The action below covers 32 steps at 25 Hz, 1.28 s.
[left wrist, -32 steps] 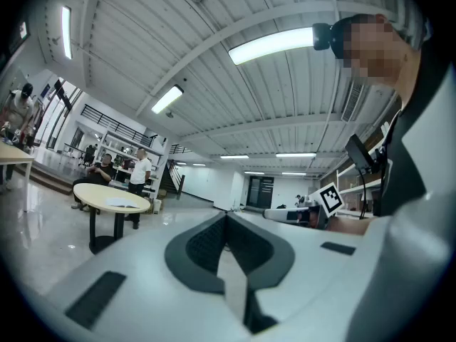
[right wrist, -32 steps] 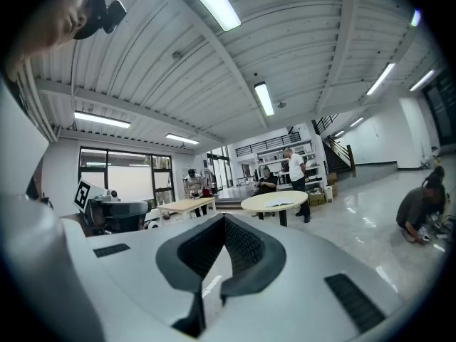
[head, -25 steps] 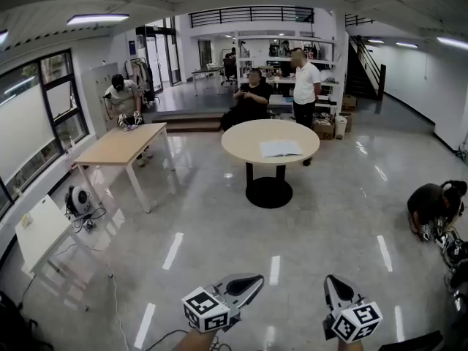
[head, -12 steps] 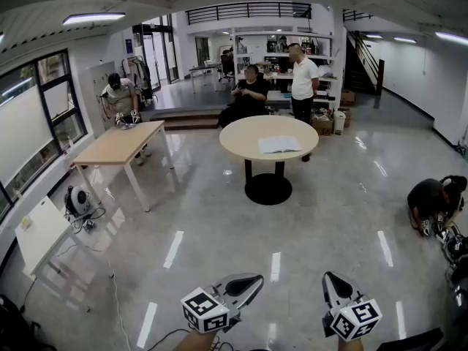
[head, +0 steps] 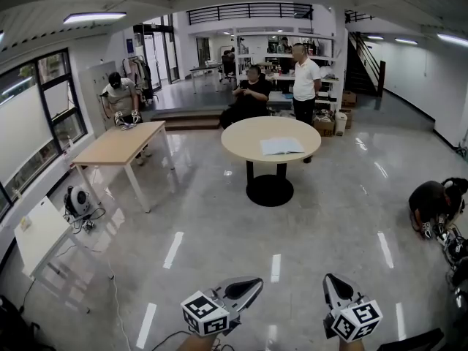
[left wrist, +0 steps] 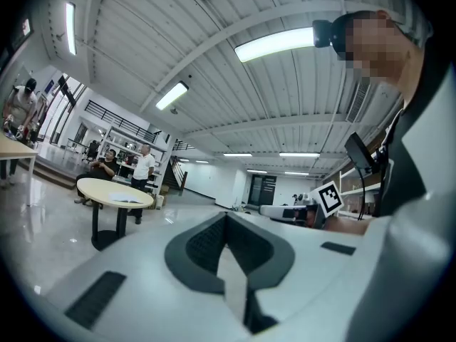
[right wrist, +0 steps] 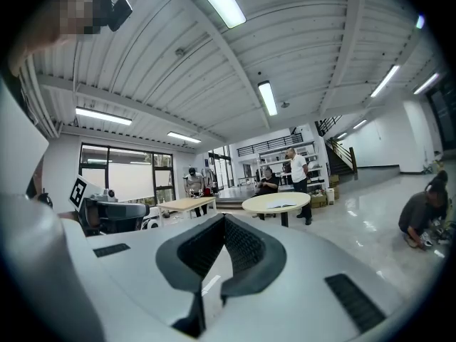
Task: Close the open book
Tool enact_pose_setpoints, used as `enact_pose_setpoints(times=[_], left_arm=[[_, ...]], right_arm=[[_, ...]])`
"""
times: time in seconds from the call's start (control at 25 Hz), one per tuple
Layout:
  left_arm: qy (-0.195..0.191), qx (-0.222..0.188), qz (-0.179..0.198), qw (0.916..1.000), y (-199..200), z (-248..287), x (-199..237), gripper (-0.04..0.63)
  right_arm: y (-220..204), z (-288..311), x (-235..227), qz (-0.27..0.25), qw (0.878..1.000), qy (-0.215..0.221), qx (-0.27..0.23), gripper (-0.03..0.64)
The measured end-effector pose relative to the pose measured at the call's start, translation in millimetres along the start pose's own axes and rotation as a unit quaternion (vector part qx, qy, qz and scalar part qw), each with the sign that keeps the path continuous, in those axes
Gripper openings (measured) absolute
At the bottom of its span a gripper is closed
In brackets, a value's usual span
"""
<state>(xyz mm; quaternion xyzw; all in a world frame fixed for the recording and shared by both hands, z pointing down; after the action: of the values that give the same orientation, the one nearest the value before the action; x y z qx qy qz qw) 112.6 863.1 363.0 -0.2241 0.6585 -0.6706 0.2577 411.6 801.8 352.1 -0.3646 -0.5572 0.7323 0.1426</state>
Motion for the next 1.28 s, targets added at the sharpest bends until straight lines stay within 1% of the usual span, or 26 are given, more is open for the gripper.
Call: enact_pose_setpoints(times=[0.24,0.44,0.68,0.88,1.08,1.28], left_arm=[[0.001,-0.001,-0.004,1.0,-5.4,-5.3,22.7,-0.006],[-0.009,-0.003,-0.007,0.9999,-9.9,-8.7,46.1,-0.007],[-0.03,0.001,-0.008,0.9995,-19.9,-17.6,74.3,-0.006],[-0.033,0.0,-0.015,0.9993,-25.2,-6.5,95.2,-0.006],[-0.028,0.011,-0.022,0.9993,-32.8,14.5,118.7,-0.006],[-0.019,0.016,-0.015,0.9996,-26.7,63.6,153.3,-0.006]], right_arm=[[-3.5,20.3,6.5,-0.001,1.0,-0.003,0.004,-0.002],[-5.8,39.4,16.7,-0.001,1.0,-0.009,0.006,-0.002],[-17.2,58.1,31.6,0.005,1.0,-0.028,0.004,-0.002],[-16.3,81.5,27.4,0.01,0.999,-0.029,0.016,-0.002],[-10.4,115.5,8.3,0.021,1.0,-0.017,0.015,-0.002],[13.5,166.2,-35.1,0.024,1.0,-0.002,0.017,-0.002]])
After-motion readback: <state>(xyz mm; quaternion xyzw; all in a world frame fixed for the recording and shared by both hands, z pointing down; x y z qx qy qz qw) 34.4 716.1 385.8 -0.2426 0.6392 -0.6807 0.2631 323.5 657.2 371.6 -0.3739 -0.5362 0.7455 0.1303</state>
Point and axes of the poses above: the fingertips, and each gripper's own axes: z forward along the fingers, x to its left, y out of its top, the point moved 10 cm from there along -z, backward along the fingers, and after that the axes turned 14 degrees about z, right-handed, at the moved point
